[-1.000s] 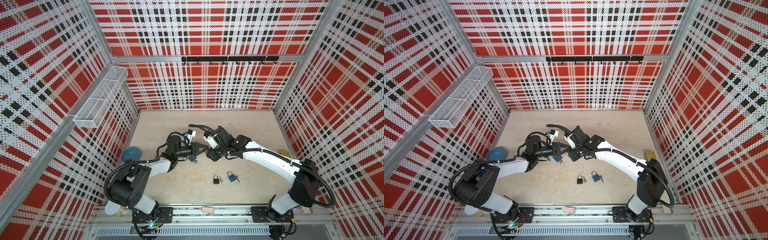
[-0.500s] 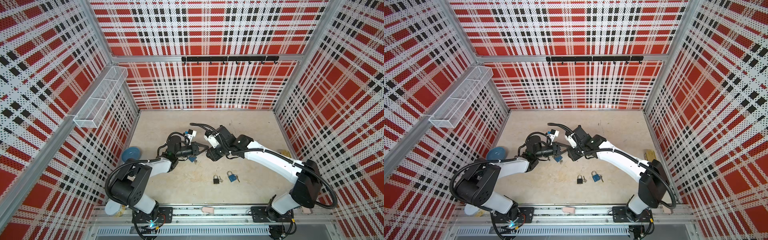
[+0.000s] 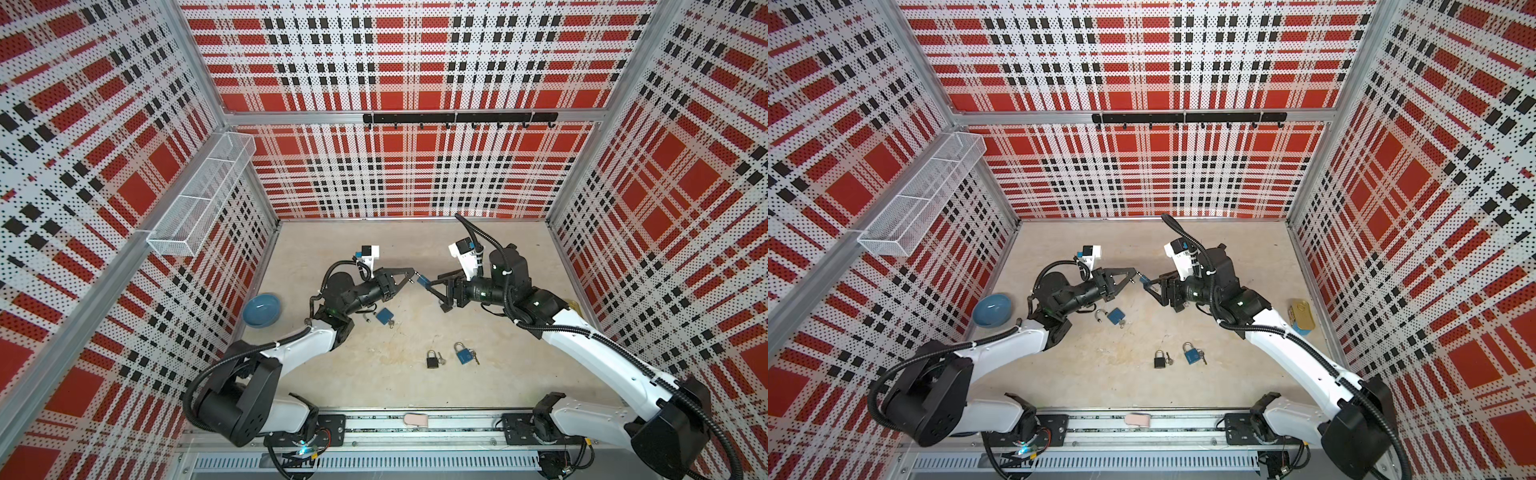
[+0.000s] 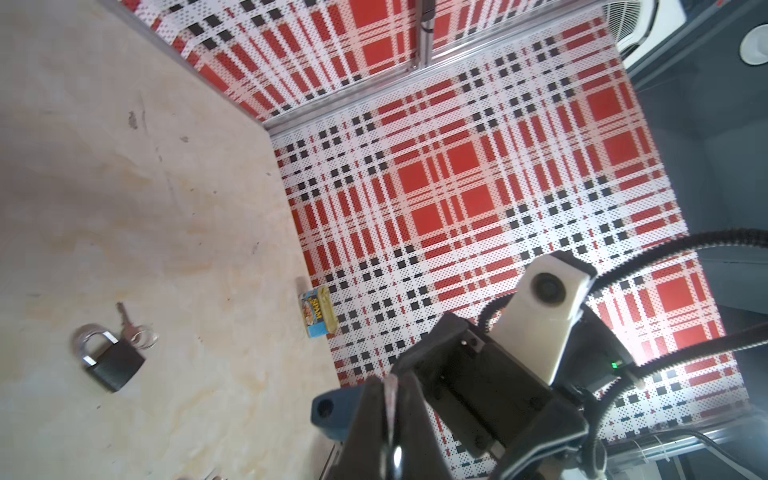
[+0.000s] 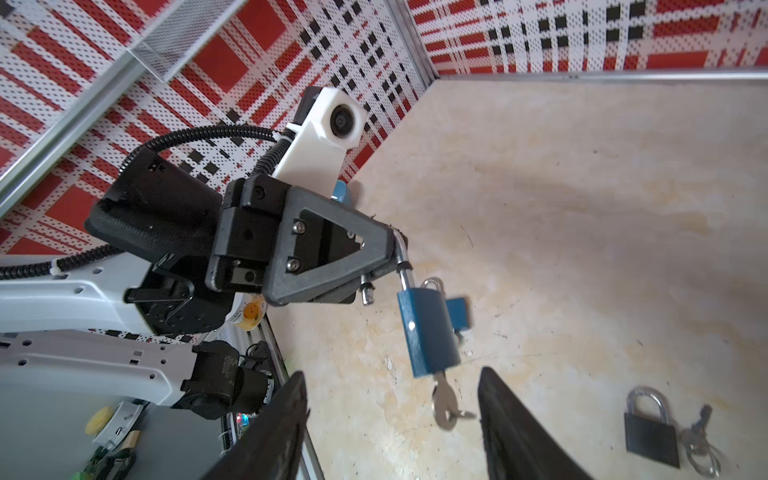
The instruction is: Lock with the key
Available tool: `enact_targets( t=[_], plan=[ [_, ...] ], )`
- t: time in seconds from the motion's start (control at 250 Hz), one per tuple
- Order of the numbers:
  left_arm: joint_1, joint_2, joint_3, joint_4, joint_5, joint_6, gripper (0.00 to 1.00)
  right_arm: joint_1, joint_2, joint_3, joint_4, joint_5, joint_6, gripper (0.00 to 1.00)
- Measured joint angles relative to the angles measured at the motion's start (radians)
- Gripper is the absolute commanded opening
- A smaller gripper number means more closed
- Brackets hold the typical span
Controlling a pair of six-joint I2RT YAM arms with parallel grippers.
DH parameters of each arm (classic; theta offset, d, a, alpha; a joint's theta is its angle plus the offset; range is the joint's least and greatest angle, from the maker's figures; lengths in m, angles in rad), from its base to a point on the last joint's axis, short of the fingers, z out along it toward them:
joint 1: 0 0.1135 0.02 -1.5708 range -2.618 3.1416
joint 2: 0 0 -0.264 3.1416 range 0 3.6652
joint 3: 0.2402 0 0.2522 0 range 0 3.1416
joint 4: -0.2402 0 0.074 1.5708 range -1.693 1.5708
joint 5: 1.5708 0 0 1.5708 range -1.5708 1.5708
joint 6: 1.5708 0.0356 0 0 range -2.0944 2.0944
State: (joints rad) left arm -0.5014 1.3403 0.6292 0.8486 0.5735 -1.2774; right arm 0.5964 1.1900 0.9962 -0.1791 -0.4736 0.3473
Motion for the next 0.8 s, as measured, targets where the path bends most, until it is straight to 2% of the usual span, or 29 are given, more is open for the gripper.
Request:
enact_targets(
  t=[0.144,0.332,0.488,0.8],
  plan=[
    [-0.048,-0.102,0.037,-0.101,-0.090,-0.001,0.00,-0.003,0.014,-0.012,0.094,-0.029,-0.028,0.63],
    [-0.080,-0.186,0.052,-0.216,-0.171,0.000,0.00,-0.005,0.045,-0.019,0.201,-0.075,-0.034,0.47],
    [-0.084,-0.206,0.052,-0.275,-0.203,0.002,0.00,-0.005,0.047,-0.021,0.264,-0.106,-0.016,0.39],
    [-0.085,-0.206,0.052,-0.311,-0.237,0.002,0.00,-0.007,0.054,-0.021,0.303,-0.148,0.001,0.43]
  ],
)
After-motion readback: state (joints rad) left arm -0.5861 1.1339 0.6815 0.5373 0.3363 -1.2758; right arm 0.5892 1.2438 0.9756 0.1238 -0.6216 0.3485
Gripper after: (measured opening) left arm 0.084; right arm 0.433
